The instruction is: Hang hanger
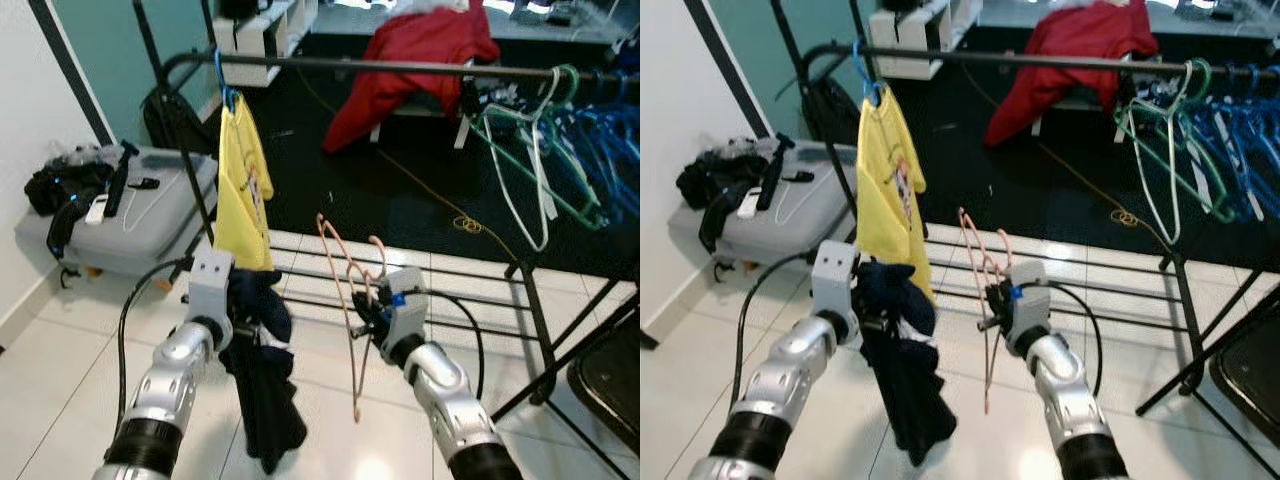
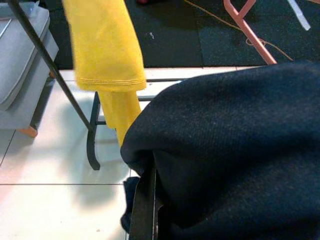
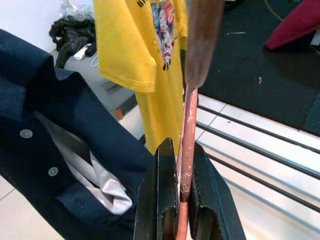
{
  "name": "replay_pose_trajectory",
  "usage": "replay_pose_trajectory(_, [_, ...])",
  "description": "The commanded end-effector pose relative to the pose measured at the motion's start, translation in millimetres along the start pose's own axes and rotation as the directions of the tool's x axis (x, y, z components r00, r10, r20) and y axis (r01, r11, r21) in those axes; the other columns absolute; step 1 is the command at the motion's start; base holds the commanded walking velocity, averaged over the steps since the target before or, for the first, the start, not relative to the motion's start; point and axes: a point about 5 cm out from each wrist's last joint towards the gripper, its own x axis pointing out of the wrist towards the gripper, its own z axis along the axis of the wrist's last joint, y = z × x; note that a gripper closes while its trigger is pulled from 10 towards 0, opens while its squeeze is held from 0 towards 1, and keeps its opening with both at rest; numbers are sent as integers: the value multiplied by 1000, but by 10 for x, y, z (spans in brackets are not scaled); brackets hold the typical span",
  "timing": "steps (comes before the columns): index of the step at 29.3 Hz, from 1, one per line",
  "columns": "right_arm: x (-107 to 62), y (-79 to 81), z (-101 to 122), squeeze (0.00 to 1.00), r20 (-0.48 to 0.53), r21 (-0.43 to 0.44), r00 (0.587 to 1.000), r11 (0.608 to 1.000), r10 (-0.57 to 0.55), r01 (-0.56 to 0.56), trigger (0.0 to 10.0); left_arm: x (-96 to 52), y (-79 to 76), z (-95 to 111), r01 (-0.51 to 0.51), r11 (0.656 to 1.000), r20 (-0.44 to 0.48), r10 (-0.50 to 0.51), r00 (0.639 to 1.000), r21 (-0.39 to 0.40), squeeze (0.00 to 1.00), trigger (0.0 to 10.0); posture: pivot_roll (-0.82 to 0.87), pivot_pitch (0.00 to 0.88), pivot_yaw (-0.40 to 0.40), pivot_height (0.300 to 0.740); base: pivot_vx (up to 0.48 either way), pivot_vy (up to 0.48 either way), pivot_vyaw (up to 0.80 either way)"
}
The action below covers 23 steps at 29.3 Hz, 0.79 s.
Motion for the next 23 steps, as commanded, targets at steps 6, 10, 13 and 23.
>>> replay_pose_trajectory(6, [5, 27, -11, 0, -13, -15, 1000, 1000, 2, -2, 10000, -8, 33, 22, 17, 1000, 5, -17, 1000, 16, 0, 10000, -61, 113, 43, 740, 0, 0, 0])
replay_pose_trajectory(10, [7, 16, -5, 0, -17, -29, 1000, 1000, 6, -6, 10000, 1, 36, 24, 25, 1000, -1, -25, 1000, 12, 0, 10000, -64, 111, 41, 740, 0, -71, 0])
replay_pose_trajectory(13, [0, 9, 1, 0, -20, -45, 1000, 999, 12, -13, 10000, -2, 33, 21, 24, 1000, 0, -24, 1000, 17, 0, 10000, -72, 108, 37, 740, 0, -480, 0])
replay_pose_trajectory(23, [8, -63, 104, 0, 2, -112, 1000, 993, 25, -24, 10000, 29, 122, 138, 9, 1000, 47, -10, 999, 29, 0, 10000, -78, 82, 30, 740, 0, -144, 0])
